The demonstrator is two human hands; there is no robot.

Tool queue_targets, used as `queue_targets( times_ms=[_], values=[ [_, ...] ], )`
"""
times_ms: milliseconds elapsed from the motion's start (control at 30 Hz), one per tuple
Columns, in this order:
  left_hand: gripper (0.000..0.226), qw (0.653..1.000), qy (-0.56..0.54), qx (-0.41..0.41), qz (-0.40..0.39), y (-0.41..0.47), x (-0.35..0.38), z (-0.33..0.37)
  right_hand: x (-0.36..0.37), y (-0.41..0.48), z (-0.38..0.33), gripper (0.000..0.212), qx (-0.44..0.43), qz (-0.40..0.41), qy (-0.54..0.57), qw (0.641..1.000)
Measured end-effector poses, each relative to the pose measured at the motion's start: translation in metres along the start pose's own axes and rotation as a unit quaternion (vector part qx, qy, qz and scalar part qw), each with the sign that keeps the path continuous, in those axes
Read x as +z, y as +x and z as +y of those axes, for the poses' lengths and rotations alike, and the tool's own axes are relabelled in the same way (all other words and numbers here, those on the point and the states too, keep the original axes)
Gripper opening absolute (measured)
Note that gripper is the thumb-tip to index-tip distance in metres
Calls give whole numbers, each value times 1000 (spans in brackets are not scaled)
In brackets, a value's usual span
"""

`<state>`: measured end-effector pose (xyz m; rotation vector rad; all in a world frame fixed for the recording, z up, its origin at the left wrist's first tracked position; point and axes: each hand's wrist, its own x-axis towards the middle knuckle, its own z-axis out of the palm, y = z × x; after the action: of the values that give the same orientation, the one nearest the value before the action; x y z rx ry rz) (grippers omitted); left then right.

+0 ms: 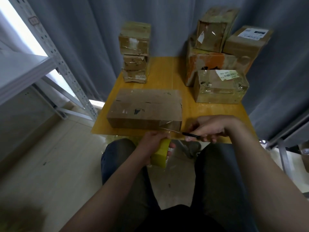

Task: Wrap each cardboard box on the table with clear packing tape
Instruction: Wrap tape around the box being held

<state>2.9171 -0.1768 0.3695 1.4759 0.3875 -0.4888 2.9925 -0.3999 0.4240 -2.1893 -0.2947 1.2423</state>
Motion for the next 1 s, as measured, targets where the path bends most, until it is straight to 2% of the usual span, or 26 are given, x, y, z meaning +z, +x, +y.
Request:
queue_targets(
  times_ms=[167,300,433,500,600,700,767,867,900,1000],
  values=[
    [21,1000,-7,-11,2,3,-2,1,1,11,-4,76,-21,22,-12,999],
    [18,1000,4,-12,3,4,-3,1,1,16,-2,44,-53,64,19,996],
    [16,1000,9,-13,0,5,-6,0,0,17,1,24,-76,85,70,991],
    [17,1000,21,-8,-8,6,-9,-1,2,18,3,21,-79,90,93,988],
    [17,1000,22,-9,-16,6,-12,-3,4,21,3,24,-60,86,97,990],
    [15,999,30,-3,-15,5,-11,-4,4,18,-1,34,-12,49,92,994],
    [15,999,50,7,-20,6,-11,-5,4,14,-5,51,15,33,61,998],
    [16,994,104,16,-26,6,-12,-6,8,7,-10,91,47,-2,20,999],
    [16,992,120,18,-25,5,-13,-7,9,5,-11,94,56,-13,15,998],
    [19,989,145,17,-26,3,-14,-7,14,-3,-10,80,75,-18,2,997]
  ],
)
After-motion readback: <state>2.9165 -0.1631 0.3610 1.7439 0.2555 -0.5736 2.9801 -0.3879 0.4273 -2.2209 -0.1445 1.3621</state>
